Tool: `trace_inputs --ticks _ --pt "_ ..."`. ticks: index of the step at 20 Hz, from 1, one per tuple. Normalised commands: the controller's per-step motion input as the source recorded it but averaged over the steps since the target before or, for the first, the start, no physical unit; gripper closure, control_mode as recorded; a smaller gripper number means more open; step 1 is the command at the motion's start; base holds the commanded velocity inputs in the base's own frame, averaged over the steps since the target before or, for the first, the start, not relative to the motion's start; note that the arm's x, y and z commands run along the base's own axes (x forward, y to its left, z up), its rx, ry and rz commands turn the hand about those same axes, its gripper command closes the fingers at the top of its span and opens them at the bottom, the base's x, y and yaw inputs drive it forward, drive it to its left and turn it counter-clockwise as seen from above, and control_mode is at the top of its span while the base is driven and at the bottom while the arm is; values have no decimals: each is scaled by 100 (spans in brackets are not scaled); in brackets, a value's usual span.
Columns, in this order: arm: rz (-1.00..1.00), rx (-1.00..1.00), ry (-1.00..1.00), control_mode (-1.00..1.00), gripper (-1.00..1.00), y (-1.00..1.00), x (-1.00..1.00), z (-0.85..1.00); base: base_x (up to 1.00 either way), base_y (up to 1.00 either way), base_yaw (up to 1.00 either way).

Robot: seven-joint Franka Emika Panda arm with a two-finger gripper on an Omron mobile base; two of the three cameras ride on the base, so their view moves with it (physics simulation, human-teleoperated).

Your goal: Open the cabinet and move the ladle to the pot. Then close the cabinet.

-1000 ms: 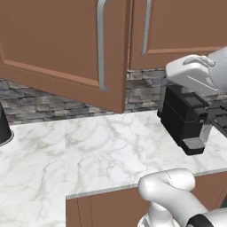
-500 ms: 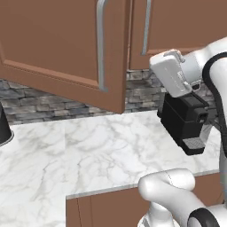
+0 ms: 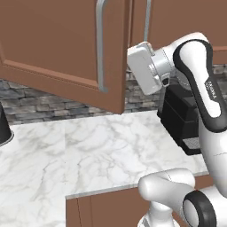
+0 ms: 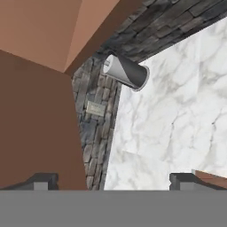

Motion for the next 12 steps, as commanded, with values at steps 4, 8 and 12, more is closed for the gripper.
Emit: trace_inputs --ticks 4,8,12 --pt "7 4 8 -100 -100 51 12 0 0 0 0" --pt "7 3 3 -100 -100 37 2 0 0 0 0" --pt "7 2 1 -100 -100 45 0 0 0 0 0"
